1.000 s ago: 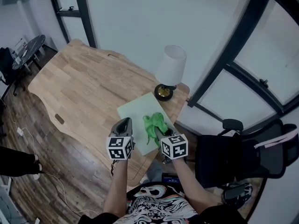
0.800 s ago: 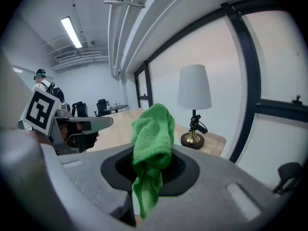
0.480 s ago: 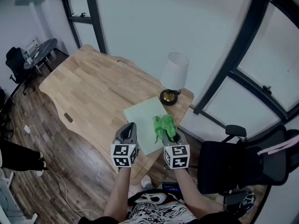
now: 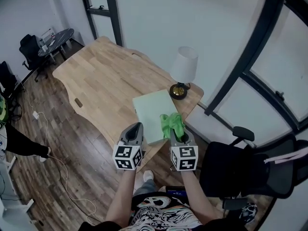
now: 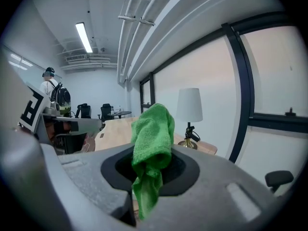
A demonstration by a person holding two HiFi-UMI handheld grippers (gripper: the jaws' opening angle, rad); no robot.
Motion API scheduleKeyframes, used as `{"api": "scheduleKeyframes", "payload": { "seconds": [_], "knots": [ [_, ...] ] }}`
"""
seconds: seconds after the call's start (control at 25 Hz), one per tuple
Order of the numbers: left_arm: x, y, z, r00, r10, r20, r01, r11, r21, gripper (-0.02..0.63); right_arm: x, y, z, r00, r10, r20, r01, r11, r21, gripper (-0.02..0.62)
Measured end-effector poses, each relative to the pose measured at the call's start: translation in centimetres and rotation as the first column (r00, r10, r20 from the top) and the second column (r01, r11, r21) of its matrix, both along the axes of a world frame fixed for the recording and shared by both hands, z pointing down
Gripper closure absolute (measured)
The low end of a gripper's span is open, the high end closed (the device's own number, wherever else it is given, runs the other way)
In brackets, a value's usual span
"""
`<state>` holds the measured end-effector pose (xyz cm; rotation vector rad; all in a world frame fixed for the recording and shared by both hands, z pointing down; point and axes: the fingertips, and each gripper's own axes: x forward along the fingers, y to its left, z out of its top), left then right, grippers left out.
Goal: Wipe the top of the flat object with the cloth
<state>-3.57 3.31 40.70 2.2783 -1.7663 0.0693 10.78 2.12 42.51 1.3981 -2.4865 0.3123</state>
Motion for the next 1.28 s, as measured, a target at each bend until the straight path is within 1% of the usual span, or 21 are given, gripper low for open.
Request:
{"api": "scheduleKeyframes", "payload": {
  "seconds": [0.2,0.36,0.64,0.76,0.92,1.04,1.12,1.28],
  "knots": [
    [0.3,2.9,-1.2,1.000,-0.023,0.007,0.023,0.999,0.038,0.592,0.7,2.4,-1.3,0.999,-0.007,0.044,0.006,1.000,0.019,0.518],
    [0.5,4.8,-1.2,1.000,-0.031,-0.004,0.031,0.998,0.052,0.592,1.0,4.1,-1.7,1.000,-0.009,0.026,0.008,0.999,0.050,0.518],
    [0.2,6.5,-1.8,0.999,-0.049,-0.017,0.050,0.996,0.079,0.592,1.7,6.0,-1.8,1.000,-0.003,0.022,0.001,0.998,0.066,0.520],
    [0.3,6.7,-1.9,0.999,-0.044,-0.015,0.045,0.996,0.082,0.592,1.7,6.5,-1.7,1.000,-0.004,-0.012,0.005,0.998,0.069,0.519],
    [0.4,7.3,-1.5,0.999,-0.042,0.021,0.040,0.996,0.079,0.592,1.4,7.3,-1.7,0.999,-0.010,-0.035,0.013,0.997,0.074,0.520],
    [0.9,7.7,-1.2,1.000,-0.019,-0.006,0.020,0.997,0.073,0.592,1.5,7.7,-1.7,0.999,-0.007,-0.044,0.010,0.997,0.072,0.520],
    [1.2,8.0,-1.1,1.000,-0.002,-0.007,0.002,0.997,0.071,0.592,1.5,8.1,-1.5,0.999,-0.008,-0.051,0.011,0.998,0.067,0.519],
    [1.7,8.9,-0.9,0.999,0.023,0.046,-0.025,0.998,0.054,0.592,1.5,9.2,-1.4,0.998,-0.015,-0.067,0.020,0.998,0.065,0.520]
  ]
}}
